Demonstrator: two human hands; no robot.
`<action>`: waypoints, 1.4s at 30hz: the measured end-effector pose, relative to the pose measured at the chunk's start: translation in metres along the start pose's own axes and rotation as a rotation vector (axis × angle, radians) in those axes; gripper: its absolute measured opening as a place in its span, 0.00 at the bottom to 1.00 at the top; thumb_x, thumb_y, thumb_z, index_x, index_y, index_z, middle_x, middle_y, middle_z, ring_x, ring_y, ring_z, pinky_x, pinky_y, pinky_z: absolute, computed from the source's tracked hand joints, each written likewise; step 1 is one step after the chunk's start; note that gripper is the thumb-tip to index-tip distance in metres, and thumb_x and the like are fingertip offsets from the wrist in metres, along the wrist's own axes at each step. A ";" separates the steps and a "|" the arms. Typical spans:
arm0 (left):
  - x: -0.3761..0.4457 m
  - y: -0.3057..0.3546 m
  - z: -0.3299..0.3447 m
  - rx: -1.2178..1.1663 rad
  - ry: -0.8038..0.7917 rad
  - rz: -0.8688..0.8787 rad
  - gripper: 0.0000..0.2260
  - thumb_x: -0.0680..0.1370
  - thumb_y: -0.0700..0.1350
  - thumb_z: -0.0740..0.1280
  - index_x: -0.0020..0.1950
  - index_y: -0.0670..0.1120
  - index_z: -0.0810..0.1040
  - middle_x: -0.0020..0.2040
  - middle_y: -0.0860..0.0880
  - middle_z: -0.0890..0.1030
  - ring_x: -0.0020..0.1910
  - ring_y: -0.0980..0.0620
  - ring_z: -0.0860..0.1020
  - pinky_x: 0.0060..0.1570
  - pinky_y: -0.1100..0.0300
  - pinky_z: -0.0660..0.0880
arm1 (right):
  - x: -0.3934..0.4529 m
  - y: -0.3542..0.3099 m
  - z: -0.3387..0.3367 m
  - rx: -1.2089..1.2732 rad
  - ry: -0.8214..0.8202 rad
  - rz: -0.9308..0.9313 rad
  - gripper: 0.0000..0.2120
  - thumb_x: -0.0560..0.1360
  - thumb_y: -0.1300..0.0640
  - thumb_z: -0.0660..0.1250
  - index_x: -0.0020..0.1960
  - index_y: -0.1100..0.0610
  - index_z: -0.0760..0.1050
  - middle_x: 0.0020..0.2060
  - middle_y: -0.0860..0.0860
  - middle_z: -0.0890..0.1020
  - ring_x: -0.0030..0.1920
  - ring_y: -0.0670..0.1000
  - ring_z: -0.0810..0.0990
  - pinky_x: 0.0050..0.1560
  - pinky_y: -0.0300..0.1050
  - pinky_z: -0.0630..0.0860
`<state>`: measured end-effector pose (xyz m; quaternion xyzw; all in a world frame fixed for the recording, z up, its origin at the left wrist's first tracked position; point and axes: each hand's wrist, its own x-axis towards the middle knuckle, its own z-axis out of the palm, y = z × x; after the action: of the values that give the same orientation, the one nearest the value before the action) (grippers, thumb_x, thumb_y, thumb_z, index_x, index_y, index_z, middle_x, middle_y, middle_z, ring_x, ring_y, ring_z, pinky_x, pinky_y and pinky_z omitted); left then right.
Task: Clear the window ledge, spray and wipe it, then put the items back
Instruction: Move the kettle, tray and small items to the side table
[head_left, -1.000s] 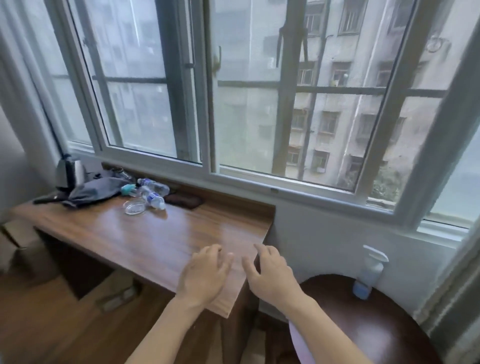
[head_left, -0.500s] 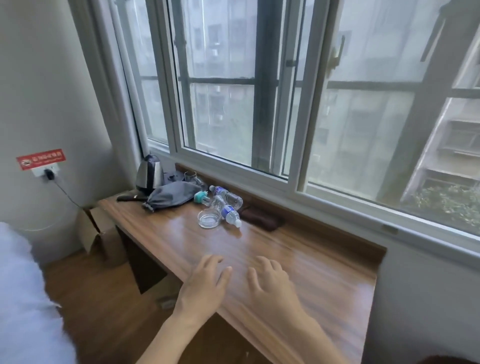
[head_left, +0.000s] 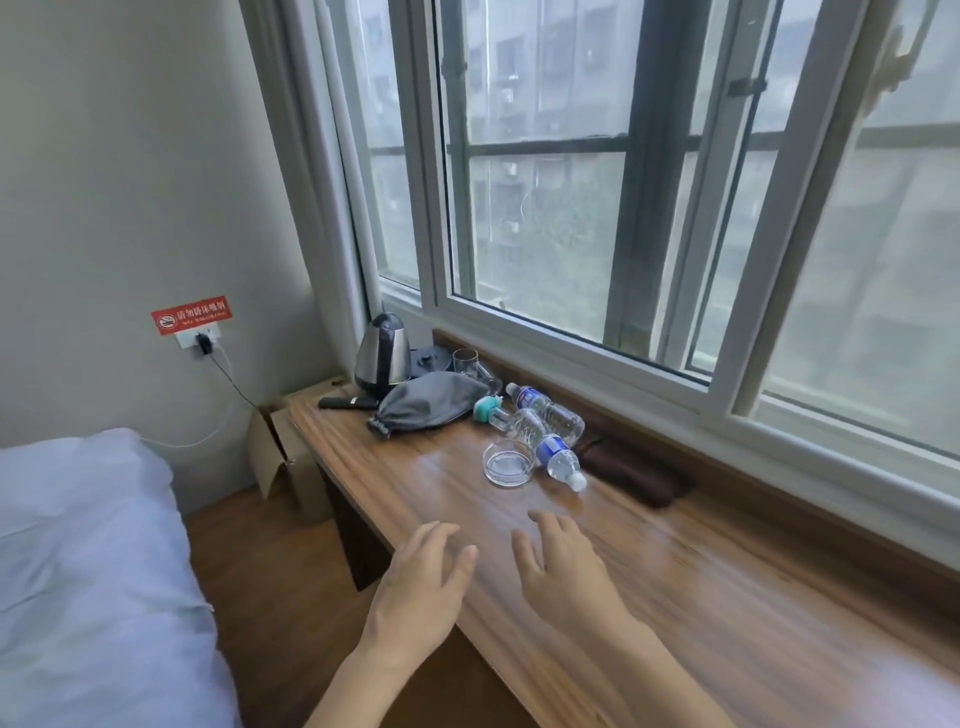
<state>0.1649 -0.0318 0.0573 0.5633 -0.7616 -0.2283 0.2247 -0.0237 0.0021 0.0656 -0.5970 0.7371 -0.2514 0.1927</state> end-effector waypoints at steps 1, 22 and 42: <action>0.010 -0.006 -0.003 0.006 0.004 -0.009 0.23 0.84 0.62 0.57 0.76 0.53 0.69 0.75 0.58 0.68 0.75 0.57 0.66 0.72 0.57 0.67 | 0.014 -0.005 0.003 -0.003 -0.005 -0.008 0.22 0.85 0.42 0.54 0.76 0.50 0.67 0.71 0.51 0.73 0.71 0.55 0.72 0.66 0.52 0.69; 0.251 -0.131 -0.034 0.053 -0.075 -0.099 0.19 0.84 0.59 0.58 0.74 0.56 0.71 0.72 0.62 0.69 0.74 0.61 0.64 0.71 0.64 0.64 | 0.275 -0.066 0.111 0.080 -0.115 -0.054 0.23 0.84 0.39 0.54 0.73 0.50 0.67 0.66 0.52 0.77 0.65 0.58 0.76 0.64 0.56 0.73; 0.441 -0.308 -0.084 -0.065 -0.117 0.081 0.16 0.84 0.55 0.62 0.70 0.53 0.75 0.67 0.59 0.74 0.71 0.56 0.69 0.71 0.59 0.66 | 0.378 -0.140 0.190 -0.024 -0.042 0.206 0.25 0.85 0.40 0.55 0.78 0.48 0.63 0.67 0.47 0.74 0.68 0.50 0.73 0.66 0.49 0.70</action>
<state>0.3314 -0.5441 -0.0234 0.5102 -0.7877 -0.2762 0.2073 0.1163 -0.4165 0.0039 -0.5257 0.7932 -0.2086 0.2258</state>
